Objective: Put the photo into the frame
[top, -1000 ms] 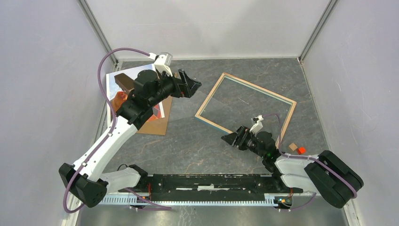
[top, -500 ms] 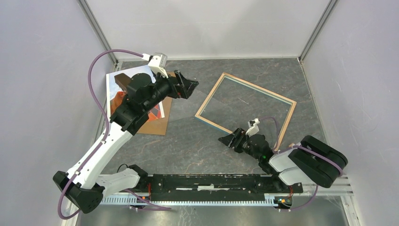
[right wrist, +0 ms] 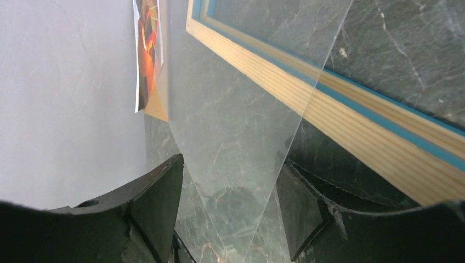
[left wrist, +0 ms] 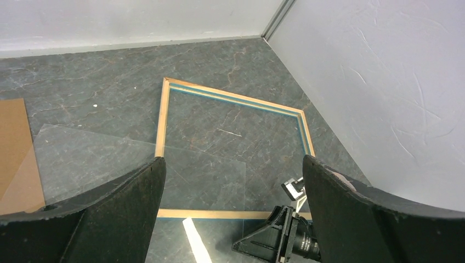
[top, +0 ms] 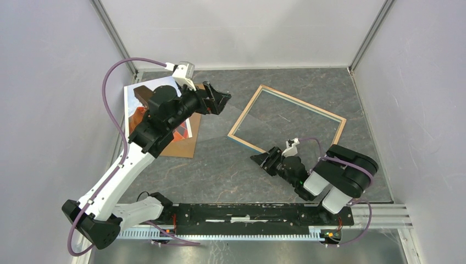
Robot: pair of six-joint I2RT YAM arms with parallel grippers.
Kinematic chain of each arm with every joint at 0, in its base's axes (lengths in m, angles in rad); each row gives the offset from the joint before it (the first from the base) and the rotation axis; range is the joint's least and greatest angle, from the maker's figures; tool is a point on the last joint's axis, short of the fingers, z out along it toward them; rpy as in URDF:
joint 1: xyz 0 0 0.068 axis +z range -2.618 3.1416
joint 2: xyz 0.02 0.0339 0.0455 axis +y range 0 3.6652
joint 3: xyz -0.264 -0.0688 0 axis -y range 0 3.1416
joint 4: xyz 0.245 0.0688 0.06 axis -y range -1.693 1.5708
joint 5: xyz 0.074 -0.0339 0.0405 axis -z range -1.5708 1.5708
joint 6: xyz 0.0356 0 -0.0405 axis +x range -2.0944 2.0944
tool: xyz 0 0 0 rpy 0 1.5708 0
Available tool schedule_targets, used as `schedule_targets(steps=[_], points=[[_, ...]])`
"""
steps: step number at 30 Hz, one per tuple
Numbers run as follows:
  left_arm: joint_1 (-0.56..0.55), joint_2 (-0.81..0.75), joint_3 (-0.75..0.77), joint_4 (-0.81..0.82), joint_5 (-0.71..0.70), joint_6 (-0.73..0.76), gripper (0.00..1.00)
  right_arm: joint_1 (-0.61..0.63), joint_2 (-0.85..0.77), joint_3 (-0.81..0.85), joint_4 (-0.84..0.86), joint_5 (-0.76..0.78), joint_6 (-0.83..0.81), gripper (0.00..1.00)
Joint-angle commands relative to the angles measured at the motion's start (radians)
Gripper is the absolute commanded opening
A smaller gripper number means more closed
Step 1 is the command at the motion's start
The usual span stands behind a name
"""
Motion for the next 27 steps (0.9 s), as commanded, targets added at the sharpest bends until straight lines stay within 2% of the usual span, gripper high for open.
schedule_targets(steps=[1, 4, 9, 21, 23, 26, 27], points=[[-0.005, -0.011, 0.014, 0.009, -0.017, 0.045, 1.00, 0.013, 0.063, 0.051, 0.095, 0.054, 0.041, 0.67], [-0.004, -0.013, 0.014, 0.009, -0.022, 0.046, 1.00, 0.018, 0.094, 0.066, 0.108, 0.074, 0.046, 0.63], [-0.003, -0.006, 0.015, 0.006, -0.027, 0.048, 1.00, 0.022, 0.093, 0.082, 0.078, 0.101, 0.023, 0.52], [-0.003, -0.004, 0.009, 0.007, -0.035, 0.045, 0.99, 0.022, 0.023, 0.096, 0.042, 0.112, -0.043, 0.17], [-0.003, -0.003, 0.009, 0.007, -0.037, 0.045, 0.99, 0.020, -0.002, 0.098, 0.015, 0.109, -0.048, 0.12], [-0.003, -0.004, 0.008, 0.008, -0.040, 0.046, 0.99, -0.003, -0.053, 0.104, -0.048, 0.084, -0.061, 0.00], [-0.004, -0.007, 0.008, 0.007, -0.041, 0.046, 0.99, -0.017, -0.069, 0.106, -0.067, 0.062, -0.066, 0.00]])
